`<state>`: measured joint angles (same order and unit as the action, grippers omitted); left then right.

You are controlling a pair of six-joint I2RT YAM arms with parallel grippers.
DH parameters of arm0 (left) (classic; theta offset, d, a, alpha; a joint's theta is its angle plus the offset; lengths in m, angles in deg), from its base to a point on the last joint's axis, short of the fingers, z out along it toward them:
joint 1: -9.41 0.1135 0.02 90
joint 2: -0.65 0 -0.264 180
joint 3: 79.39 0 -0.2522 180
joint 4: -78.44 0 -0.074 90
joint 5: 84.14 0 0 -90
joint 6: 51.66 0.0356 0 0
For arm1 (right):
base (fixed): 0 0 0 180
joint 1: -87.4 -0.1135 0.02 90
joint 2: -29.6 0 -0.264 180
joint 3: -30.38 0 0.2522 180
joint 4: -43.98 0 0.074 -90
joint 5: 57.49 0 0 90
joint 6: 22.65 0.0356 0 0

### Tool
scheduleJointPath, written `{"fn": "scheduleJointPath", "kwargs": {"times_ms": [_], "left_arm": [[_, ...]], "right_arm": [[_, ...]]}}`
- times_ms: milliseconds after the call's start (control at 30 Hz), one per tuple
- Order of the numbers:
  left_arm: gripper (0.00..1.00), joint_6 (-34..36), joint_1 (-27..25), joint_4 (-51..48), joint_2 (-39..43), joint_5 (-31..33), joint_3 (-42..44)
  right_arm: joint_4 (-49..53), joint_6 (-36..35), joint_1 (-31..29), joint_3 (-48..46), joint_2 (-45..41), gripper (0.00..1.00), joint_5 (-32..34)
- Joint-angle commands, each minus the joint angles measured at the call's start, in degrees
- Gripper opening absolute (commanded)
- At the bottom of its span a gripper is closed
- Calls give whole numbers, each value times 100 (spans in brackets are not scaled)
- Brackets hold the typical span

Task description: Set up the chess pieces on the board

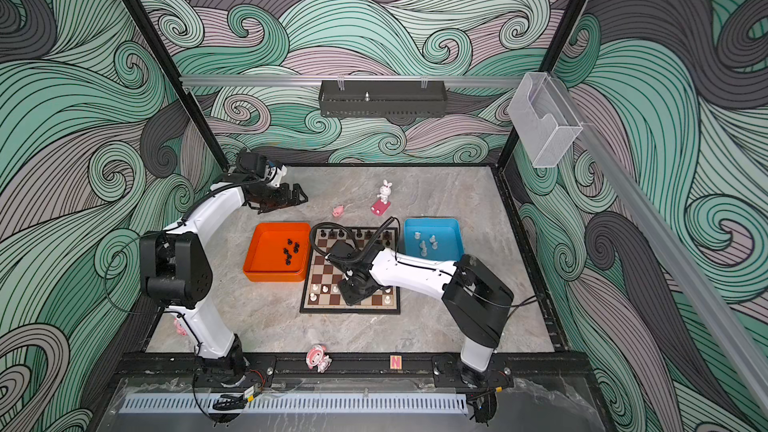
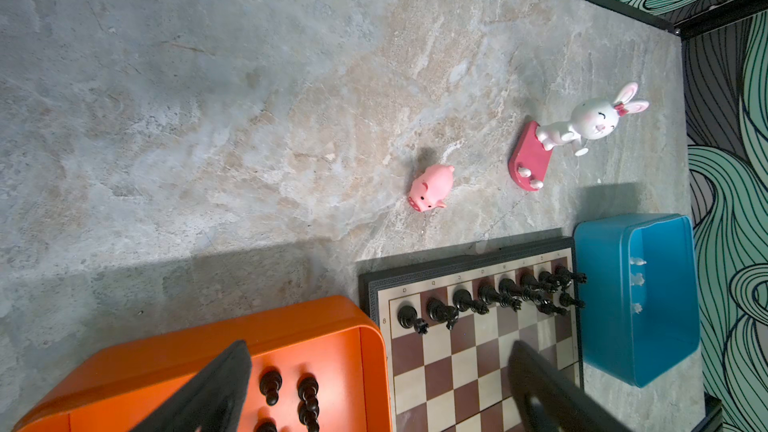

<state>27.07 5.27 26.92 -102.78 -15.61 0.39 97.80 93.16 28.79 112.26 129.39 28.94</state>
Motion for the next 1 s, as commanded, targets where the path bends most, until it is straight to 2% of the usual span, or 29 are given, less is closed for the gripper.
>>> {"fn": "scheduleJointPath", "kwargs": {"times_ms": [0,533,967], "left_arm": [[99,-61,41,-72,-77,-67,-139],[99,-77,37,-68,-86,-93,-139],[99,-70,37,-71,-98,-94,-135]], "right_arm": [[25,74,44,93,47,16,-11],[69,92,72,94,145,16,-210],[265,239,87,98,99,16,89]]}}
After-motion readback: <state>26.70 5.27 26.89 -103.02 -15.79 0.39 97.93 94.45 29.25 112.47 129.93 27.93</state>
